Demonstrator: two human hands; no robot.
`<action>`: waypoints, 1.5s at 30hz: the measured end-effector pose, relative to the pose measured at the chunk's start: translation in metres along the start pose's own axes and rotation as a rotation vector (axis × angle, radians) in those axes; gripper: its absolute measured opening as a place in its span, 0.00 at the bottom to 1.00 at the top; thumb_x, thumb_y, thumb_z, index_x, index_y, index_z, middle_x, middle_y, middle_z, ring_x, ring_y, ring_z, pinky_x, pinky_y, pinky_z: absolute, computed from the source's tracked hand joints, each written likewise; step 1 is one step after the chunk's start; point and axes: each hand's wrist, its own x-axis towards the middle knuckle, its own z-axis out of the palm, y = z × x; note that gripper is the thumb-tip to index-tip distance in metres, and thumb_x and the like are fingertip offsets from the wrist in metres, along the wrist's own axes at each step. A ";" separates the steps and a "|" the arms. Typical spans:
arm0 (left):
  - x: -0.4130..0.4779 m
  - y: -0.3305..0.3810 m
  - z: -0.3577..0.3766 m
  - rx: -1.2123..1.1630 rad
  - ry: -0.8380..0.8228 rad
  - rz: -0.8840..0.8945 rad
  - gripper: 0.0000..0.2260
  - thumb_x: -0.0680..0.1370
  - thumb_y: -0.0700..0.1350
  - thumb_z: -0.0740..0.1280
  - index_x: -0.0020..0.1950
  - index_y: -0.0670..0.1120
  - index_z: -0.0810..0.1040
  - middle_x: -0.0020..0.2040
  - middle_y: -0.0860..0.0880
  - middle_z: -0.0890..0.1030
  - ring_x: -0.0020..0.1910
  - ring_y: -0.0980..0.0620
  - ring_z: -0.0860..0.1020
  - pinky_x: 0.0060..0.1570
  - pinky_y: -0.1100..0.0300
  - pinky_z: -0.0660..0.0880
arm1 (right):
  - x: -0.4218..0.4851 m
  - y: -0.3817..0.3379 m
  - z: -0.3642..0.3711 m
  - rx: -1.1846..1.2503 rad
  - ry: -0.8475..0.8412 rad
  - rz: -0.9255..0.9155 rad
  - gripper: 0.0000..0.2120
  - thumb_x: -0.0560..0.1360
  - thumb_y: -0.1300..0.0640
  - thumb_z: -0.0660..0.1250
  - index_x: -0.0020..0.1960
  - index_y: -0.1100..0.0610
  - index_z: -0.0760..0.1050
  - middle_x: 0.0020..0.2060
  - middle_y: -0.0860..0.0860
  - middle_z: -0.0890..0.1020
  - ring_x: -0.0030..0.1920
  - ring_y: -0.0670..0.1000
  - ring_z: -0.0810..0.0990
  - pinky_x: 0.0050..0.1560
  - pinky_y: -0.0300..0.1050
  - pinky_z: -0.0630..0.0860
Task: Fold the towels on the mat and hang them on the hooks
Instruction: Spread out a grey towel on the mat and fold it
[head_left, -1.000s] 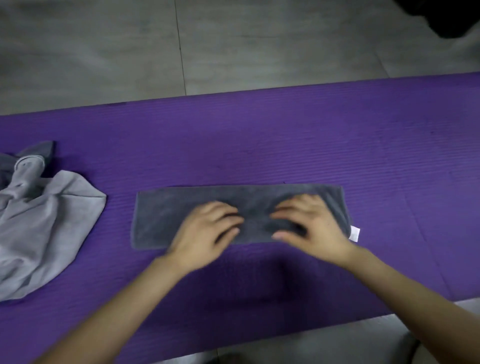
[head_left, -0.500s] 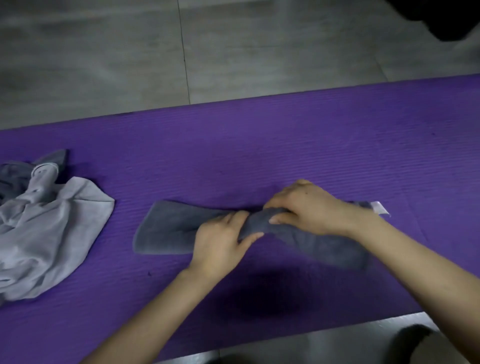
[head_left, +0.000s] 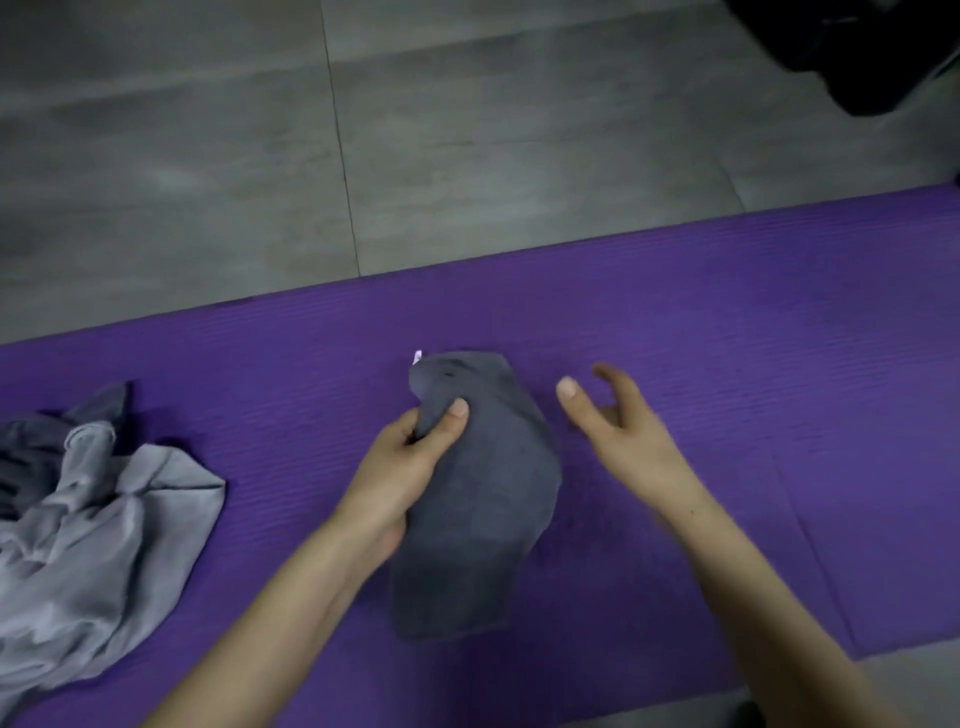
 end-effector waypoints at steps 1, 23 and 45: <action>-0.005 0.007 0.006 -0.045 0.031 -0.021 0.12 0.75 0.51 0.67 0.50 0.44 0.80 0.46 0.47 0.85 0.47 0.51 0.83 0.45 0.59 0.78 | -0.005 0.000 0.004 0.104 -0.101 0.127 0.62 0.47 0.17 0.59 0.74 0.47 0.57 0.59 0.47 0.79 0.59 0.47 0.77 0.67 0.49 0.68; -0.348 0.334 0.108 0.214 0.139 -0.043 0.03 0.73 0.37 0.69 0.42 0.42 0.77 0.39 0.46 0.79 0.40 0.50 0.76 0.43 0.55 0.73 | -0.280 -0.359 -0.268 -0.202 -0.213 -0.139 0.27 0.73 0.53 0.70 0.69 0.51 0.66 0.56 0.46 0.78 0.58 0.53 0.76 0.57 0.52 0.75; -0.399 0.667 0.163 0.782 0.219 0.658 0.28 0.66 0.47 0.77 0.64 0.47 0.74 0.54 0.47 0.82 0.56 0.49 0.79 0.52 0.58 0.73 | -0.300 -0.636 -0.423 -0.195 0.153 -0.529 0.24 0.76 0.55 0.67 0.69 0.59 0.67 0.62 0.55 0.77 0.64 0.55 0.74 0.64 0.49 0.70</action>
